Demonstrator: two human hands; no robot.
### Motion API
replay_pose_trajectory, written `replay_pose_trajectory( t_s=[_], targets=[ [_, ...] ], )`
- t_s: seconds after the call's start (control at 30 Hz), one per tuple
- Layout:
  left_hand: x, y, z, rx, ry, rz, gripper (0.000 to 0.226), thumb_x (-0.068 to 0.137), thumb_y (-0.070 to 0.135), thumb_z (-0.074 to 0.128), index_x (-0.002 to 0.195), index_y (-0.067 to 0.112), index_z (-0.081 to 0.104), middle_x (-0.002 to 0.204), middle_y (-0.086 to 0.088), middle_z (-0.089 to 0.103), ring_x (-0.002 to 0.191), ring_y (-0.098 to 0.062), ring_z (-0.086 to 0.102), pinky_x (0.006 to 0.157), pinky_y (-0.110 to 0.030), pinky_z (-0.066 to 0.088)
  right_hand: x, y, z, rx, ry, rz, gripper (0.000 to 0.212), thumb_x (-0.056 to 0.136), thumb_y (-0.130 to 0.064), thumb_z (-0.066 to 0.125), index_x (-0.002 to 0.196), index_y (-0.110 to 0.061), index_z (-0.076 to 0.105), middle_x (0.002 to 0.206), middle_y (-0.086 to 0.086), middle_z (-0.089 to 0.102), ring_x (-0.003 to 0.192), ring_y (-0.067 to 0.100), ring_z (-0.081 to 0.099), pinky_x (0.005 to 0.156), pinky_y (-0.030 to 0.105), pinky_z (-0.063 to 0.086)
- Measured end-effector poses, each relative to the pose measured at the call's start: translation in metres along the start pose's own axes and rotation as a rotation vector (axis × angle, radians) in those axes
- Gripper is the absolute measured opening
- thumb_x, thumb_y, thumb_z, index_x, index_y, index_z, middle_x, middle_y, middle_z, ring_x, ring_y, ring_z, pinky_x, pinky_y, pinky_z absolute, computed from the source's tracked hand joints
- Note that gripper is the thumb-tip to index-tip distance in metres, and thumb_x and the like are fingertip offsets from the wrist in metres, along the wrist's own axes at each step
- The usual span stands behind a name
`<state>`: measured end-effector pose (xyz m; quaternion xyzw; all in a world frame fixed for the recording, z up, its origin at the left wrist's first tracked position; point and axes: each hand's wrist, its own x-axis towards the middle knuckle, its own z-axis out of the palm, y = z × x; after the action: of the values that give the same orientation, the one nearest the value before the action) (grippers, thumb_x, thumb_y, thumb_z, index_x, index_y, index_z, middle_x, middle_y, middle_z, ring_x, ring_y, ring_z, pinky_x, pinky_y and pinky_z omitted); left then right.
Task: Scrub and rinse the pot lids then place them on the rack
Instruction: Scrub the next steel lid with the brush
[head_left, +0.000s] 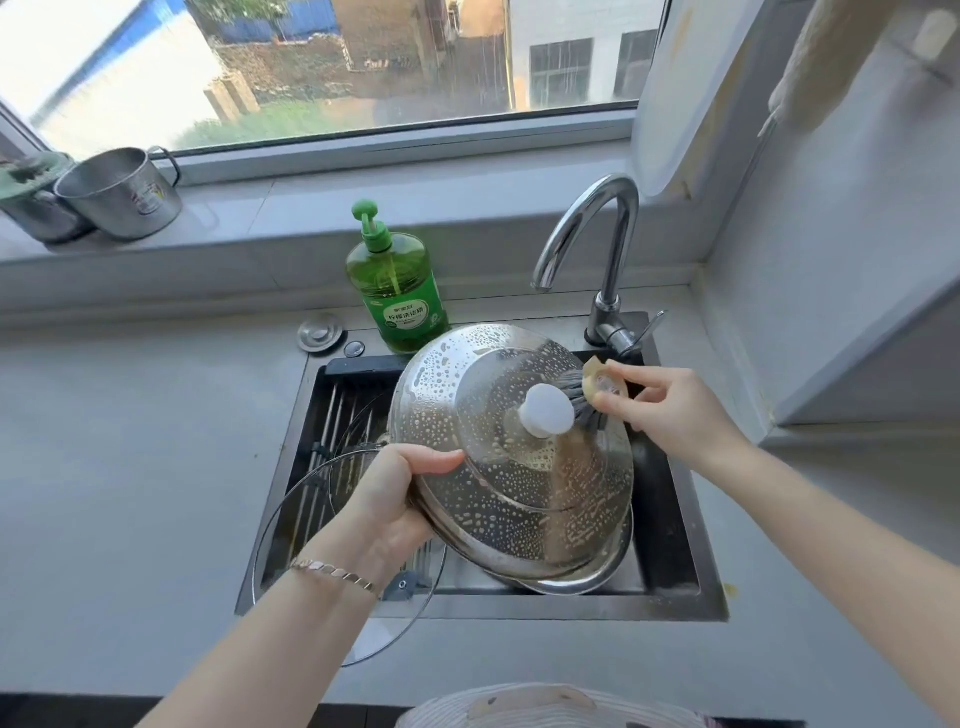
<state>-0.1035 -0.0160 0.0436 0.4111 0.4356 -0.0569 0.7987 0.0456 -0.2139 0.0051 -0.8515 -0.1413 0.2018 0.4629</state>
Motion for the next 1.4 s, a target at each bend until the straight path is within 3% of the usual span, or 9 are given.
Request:
replay_pose_trajectory(
  t_s=[0.4,0.5,0.6,0.67,0.8,1.0,1.17,1.27,1.4],
  targets=[
    [0.005,0.001,-0.004,-0.087,0.034,-0.007,0.035,0.076,-0.012,0.041,0.053,-0.005,0.067,0.060,-0.015,0.067,0.050,-0.025,0.065,0.066,-0.040,0.048,-0.030,-0.001,0.003,0.026,-0.275,-0.071,0.038,0.072,-0.040,0.073,0.107,-0.050,0.060,0.059,-0.001,0.044,0.057,0.010,0.037,0.062,0.028,0.030],
    [0.004,0.001,0.006,-0.067,0.024,-0.019,0.025,0.064,-0.012,0.044,0.073,-0.009,0.067,0.074,-0.018,0.070,0.062,-0.030,0.068,0.071,-0.042,0.050,-0.011,0.004,-0.003,0.004,-0.101,-0.013,0.041,0.075,-0.039,0.072,0.113,-0.046,0.060,0.059,0.000,0.048,0.058,0.011,0.041,0.061,0.027,0.032],
    [0.005,0.003,0.002,-0.053,0.032,-0.019,0.024,0.069,-0.013,0.043,0.065,-0.007,0.066,0.073,-0.017,0.068,0.057,-0.029,0.067,0.068,-0.042,0.052,-0.010,0.006,-0.009,0.024,-0.108,-0.020,0.042,0.074,-0.041,0.073,0.115,-0.043,0.060,0.060,0.003,0.051,0.059,0.010,0.044,0.063,0.027,0.033],
    [0.006,0.005,-0.006,-0.071,0.031,-0.020,0.020,0.066,-0.012,0.044,0.079,-0.008,0.059,0.078,-0.018,0.067,0.059,-0.030,0.066,0.058,-0.037,0.057,-0.022,0.005,-0.008,0.056,-0.191,-0.042,0.040,0.073,-0.039,0.074,0.110,-0.047,0.060,0.059,0.003,0.052,0.056,0.007,0.043,0.063,0.025,0.033],
    [0.004,0.004,-0.010,-0.113,-0.009,-0.019,0.021,0.066,-0.013,0.041,0.078,-0.007,0.057,0.066,-0.016,0.068,0.051,-0.029,0.066,0.044,-0.036,0.055,-0.007,0.015,-0.022,0.091,0.016,0.089,0.043,0.075,-0.039,0.074,0.117,-0.035,0.062,0.054,0.002,0.049,0.045,0.002,0.043,0.058,0.025,0.031],
    [0.010,0.002,-0.012,-0.140,-0.017,0.000,0.037,0.062,-0.011,0.041,0.094,-0.007,0.060,0.098,-0.021,0.067,0.083,-0.037,0.065,0.081,-0.051,0.052,-0.018,0.010,-0.012,0.089,-0.049,0.094,0.043,0.074,-0.037,0.075,0.115,-0.035,0.063,0.053,-0.004,0.048,0.052,0.006,0.046,0.060,0.023,0.035],
    [0.010,0.001,-0.014,-0.082,-0.011,0.007,0.046,0.057,-0.010,0.046,0.101,-0.005,0.055,0.098,-0.021,0.064,0.078,-0.035,0.064,0.074,-0.044,0.054,-0.006,0.003,-0.019,0.120,0.015,0.159,0.044,0.078,-0.037,0.072,0.119,-0.028,0.062,0.054,-0.001,0.047,0.033,0.000,0.039,0.046,0.014,0.028],
    [0.010,0.001,-0.015,-0.059,-0.004,0.009,0.040,0.056,-0.010,0.046,0.094,-0.006,0.058,0.089,-0.017,0.066,0.071,-0.032,0.065,0.072,-0.040,0.052,-0.004,-0.010,-0.015,0.137,-0.002,0.118,0.044,0.077,-0.040,0.072,0.119,-0.030,0.062,0.054,-0.003,0.048,0.033,0.001,0.037,0.044,0.014,0.028],
    [0.006,0.001,-0.010,-0.116,-0.038,-0.012,0.031,0.061,-0.011,0.039,0.061,-0.006,0.070,0.073,-0.017,0.070,0.058,-0.031,0.068,0.061,-0.042,0.059,0.014,-0.003,-0.022,0.309,0.037,0.344,0.043,0.081,-0.041,0.068,0.120,-0.023,0.063,0.061,-0.002,0.049,0.028,0.003,0.028,0.030,0.012,0.020]
  ],
)
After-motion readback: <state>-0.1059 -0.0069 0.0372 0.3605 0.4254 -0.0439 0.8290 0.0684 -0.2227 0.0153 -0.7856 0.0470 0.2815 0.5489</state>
